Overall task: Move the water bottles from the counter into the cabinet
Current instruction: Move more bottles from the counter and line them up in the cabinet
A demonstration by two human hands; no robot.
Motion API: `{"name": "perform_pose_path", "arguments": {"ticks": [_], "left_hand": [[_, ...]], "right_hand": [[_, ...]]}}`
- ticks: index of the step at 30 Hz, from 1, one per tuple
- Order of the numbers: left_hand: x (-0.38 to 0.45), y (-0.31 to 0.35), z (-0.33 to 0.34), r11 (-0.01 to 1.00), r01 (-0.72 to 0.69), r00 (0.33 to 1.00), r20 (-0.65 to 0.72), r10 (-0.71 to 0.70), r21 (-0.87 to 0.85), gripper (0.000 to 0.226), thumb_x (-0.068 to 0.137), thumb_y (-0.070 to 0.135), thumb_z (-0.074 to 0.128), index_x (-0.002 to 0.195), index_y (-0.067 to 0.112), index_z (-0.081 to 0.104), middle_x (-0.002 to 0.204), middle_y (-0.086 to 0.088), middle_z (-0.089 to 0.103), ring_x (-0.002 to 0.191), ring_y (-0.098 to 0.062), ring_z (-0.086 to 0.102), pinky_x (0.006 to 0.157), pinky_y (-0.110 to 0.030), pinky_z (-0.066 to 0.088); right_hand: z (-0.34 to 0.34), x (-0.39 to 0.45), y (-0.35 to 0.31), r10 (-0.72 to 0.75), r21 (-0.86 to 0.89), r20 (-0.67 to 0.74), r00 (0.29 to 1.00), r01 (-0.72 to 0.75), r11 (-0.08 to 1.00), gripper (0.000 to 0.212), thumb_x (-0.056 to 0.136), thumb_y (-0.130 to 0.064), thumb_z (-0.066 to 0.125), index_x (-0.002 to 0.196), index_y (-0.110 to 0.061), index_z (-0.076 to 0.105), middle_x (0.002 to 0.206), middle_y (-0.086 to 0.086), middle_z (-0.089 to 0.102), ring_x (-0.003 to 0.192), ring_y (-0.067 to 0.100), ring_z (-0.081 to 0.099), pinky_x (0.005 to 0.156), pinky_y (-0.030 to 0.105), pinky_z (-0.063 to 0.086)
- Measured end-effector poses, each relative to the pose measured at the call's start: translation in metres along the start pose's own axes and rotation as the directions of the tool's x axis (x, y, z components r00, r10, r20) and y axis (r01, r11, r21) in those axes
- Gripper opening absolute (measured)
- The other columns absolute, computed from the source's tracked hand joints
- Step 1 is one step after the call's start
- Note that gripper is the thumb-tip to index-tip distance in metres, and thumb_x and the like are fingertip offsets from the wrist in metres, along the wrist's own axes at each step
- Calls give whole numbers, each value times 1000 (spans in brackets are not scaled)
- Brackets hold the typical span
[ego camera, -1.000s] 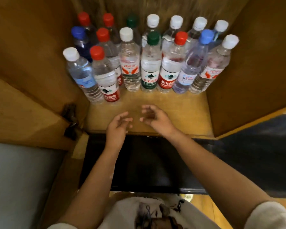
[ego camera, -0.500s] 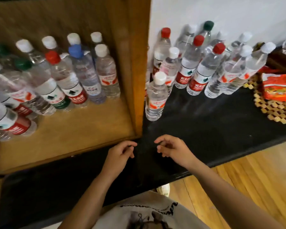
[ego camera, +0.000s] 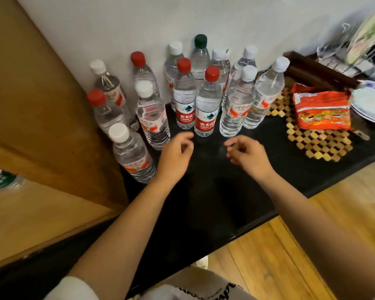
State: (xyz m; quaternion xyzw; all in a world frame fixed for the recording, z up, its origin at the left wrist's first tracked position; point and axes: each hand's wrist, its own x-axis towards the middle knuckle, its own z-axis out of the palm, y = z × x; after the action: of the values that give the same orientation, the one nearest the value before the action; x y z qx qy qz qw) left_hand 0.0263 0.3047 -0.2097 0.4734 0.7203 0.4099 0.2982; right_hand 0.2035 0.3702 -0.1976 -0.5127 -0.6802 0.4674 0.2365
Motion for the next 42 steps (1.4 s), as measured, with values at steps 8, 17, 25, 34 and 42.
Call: {"name": "perform_pose_path", "arguments": {"ticks": [8,17,25,34,42], "left_hand": [[108,69,-24,991,-126,938,-331,105,-42,50,93,16,50,138,7,31,140,-12,37,130,-20,36,112,-32,28],[121,67,-17,985,-172,963,-207,173,22,41,95,12,48,132,5,32,126,-12,48,115,-24,48,101,-35,38],[88,55,-6,974,-173,955,-215,202,148,38,94,23,51,121,3,36,100,-1,46,90,-17,48,77,-27,35],[42,51,-16,937,-233,960,-92,265,260,38,96,28,47,122,4,35,93,-6,53,81,-20,50,69,-27,33],[-12,42,-36,955,-240,968,113,222,177,31,96,30,45,114,5,38,103,-13,60,97,-31,58,86,-46,45]], "right_hand": [[-5,72,-87,-492,-235,-188,850,447,863,45,81,-3,59,124,-2,48,121,14,49,113,23,48,95,22,38],[1,103,-87,-429,-507,65,901,400,764,52,91,-7,50,138,-2,30,138,19,36,120,36,45,97,42,40],[-2,74,-68,-439,-413,59,897,422,807,28,94,-20,49,113,-1,39,95,14,50,83,31,50,67,34,35],[-16,35,-63,-457,-522,232,859,506,687,31,95,-26,48,113,-2,39,94,13,50,77,28,47,66,32,29],[-23,-13,-63,-404,-499,399,823,564,658,30,94,-35,48,104,-8,39,81,5,48,72,25,47,66,36,37]]}}
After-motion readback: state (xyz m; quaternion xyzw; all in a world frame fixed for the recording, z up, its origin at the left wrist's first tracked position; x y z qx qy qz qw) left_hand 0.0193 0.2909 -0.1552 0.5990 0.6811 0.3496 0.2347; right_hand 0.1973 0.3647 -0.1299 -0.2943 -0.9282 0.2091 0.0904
